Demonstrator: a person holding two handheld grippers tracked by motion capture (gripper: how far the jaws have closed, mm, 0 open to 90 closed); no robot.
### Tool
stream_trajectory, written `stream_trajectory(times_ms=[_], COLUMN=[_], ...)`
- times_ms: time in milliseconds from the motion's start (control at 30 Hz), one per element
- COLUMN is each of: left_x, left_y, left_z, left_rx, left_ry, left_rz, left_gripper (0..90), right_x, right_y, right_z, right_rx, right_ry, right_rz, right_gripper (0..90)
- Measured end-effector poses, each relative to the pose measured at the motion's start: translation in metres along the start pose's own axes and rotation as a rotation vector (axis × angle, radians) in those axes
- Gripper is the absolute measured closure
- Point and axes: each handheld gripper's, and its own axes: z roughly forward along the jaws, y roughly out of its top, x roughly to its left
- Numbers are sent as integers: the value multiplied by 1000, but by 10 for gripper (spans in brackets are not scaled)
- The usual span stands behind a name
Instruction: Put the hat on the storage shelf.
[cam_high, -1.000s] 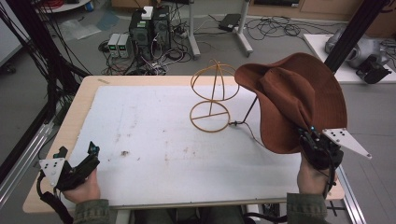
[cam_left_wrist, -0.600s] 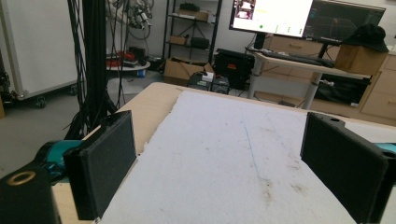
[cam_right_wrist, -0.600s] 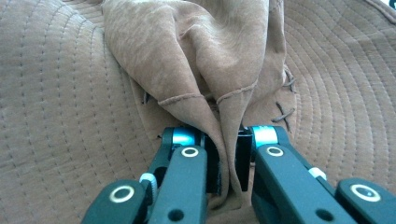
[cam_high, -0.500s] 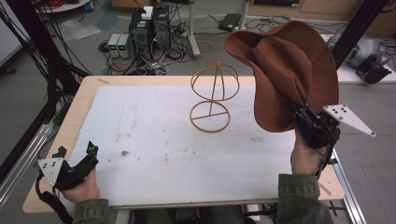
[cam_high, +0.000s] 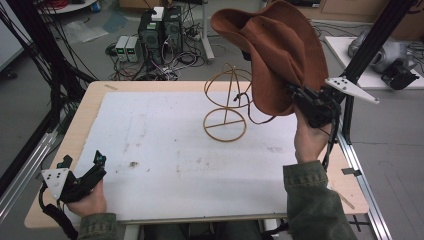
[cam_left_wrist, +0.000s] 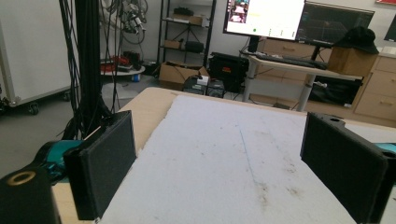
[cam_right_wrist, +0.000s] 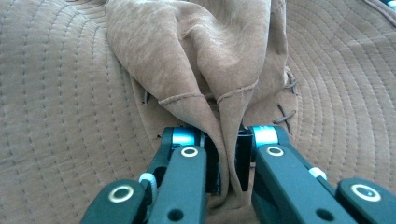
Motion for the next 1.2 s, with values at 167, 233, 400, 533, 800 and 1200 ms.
stream_trajectory(times_ms=[167, 233, 400, 533, 800, 1200], left_x=[0, 1, 2, 1, 1, 0], left_y=[0, 0, 0, -1, 0, 0], left_z=[1, 1, 2, 2, 2, 1], left_rx=[1, 1, 5, 5, 7, 9], left_ry=[-3, -2, -5, -7, -8, -11], left_rz=[-2, -2, -2, -5, -5, 0], left_gripper=[105, 105, 105, 105, 105, 105], right_x=[10, 14, 20, 24, 30, 21], right_y=[5, 6, 6, 1, -15, -35], right_z=[22, 29, 45, 57, 70, 73], right_rx=[43, 64, 116, 173, 239, 270], right_ry=[36, 48, 81, 90, 115, 115], right_rz=[-20, -34, -55, -81, -102, -60], right_gripper=[876, 875, 874, 873, 871, 606])
